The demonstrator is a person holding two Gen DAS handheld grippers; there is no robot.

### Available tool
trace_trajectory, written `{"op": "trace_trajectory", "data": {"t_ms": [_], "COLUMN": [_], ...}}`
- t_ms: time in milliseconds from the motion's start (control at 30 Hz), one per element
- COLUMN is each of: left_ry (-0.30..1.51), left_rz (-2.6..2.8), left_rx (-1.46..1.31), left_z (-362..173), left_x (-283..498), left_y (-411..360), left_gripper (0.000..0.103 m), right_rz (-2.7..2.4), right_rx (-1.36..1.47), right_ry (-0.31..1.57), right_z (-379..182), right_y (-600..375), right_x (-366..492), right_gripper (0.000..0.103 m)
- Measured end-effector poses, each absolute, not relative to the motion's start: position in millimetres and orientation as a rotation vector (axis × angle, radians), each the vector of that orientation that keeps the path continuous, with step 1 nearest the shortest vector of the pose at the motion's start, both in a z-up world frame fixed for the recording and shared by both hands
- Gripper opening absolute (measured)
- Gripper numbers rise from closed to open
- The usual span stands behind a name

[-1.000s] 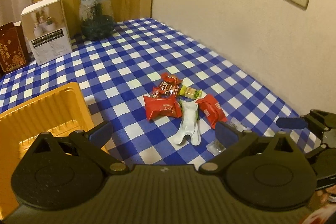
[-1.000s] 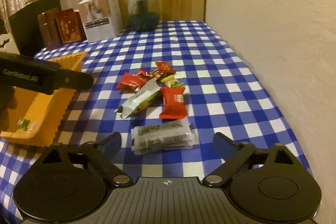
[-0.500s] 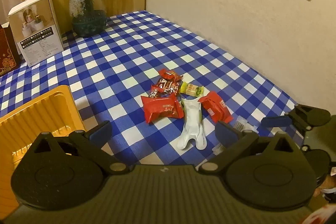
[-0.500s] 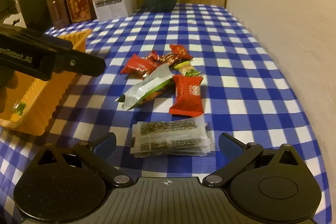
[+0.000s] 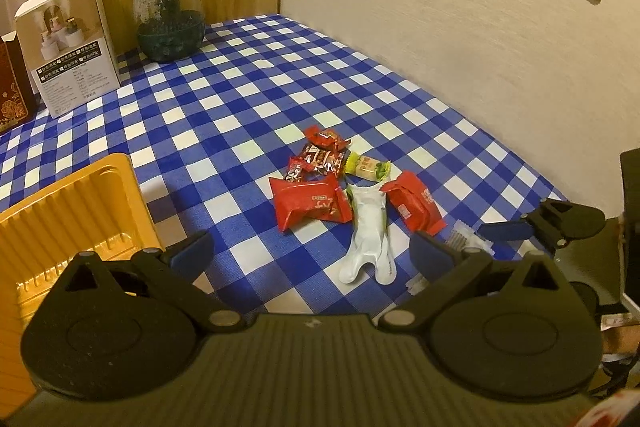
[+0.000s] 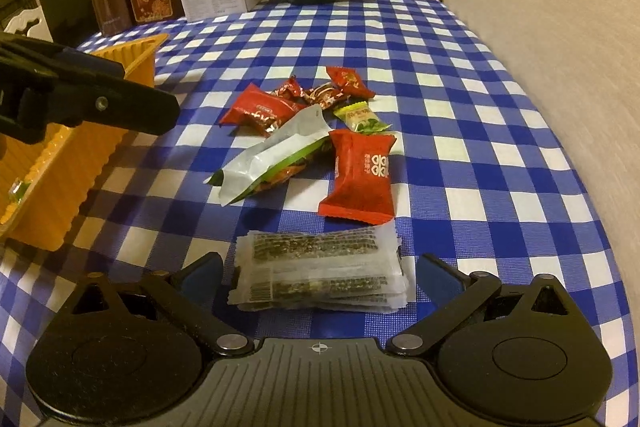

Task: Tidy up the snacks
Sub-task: 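Move the right gripper to the clear seaweed packet and grasp it, then grasp the white-and-green packet with the left gripper while the right gripper holds the seaweed packet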

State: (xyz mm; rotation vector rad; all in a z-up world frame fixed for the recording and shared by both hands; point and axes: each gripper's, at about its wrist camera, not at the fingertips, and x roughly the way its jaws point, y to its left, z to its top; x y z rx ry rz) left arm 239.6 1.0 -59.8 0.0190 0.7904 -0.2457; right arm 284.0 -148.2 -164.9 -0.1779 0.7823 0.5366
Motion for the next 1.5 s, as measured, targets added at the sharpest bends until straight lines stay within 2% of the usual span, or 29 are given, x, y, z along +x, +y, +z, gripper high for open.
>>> {"op": "trace_trajectory", "data": {"t_ms": [33,67,267,733,833,900,967,1200,1333,1500], "left_ry": [0.790,0.791,0.794,0.794,0.800,0.805,0.817,0.871,0.894,0.914], "left_rz": [-0.246,-0.247,-0.248,-0.290,-0.317,-0.328,-0.338,-0.322,-0.294,-0.294], "left_rx": [0.020,0.020,0.018,0.042,0.057,0.064,0.068,0.061,0.072,0.087], "left_z": [-60,-60,-62,-64,-67,-69,-73,-89,-97,-104], "left_x": [240,240,241,244,247,250,254,273,282,290], "left_y": [1,0,-2,-17,-27,-34,-41,-55,-60,-65], "left_gripper": [0.103,0.103,0.103,0.102,0.094,0.093,0.084,0.066,0.048,0.042], "right_rz": [0.537,0.534,0.522,0.317,0.254,0.231,0.226,0.234,0.233,0.231], "right_rx": [-0.182,-0.186,-0.205,-0.003,0.067,0.094,0.118,0.144,0.142,0.155], "right_ry": [0.786,0.789,0.786,0.713,0.705,0.705,0.707,0.696,0.696,0.691], "right_z": [-166,-166,-165,-130,-123,-121,-120,-116,-118,-117], "right_y": [-148,-147,-146,-194,-211,-218,-223,-225,-224,-226], "right_x": [285,285,282,277,279,280,281,280,281,281], "right_gripper": [0.100,0.092,0.084,0.083,0.083,0.083,0.083,0.083,0.083,0.083]}}
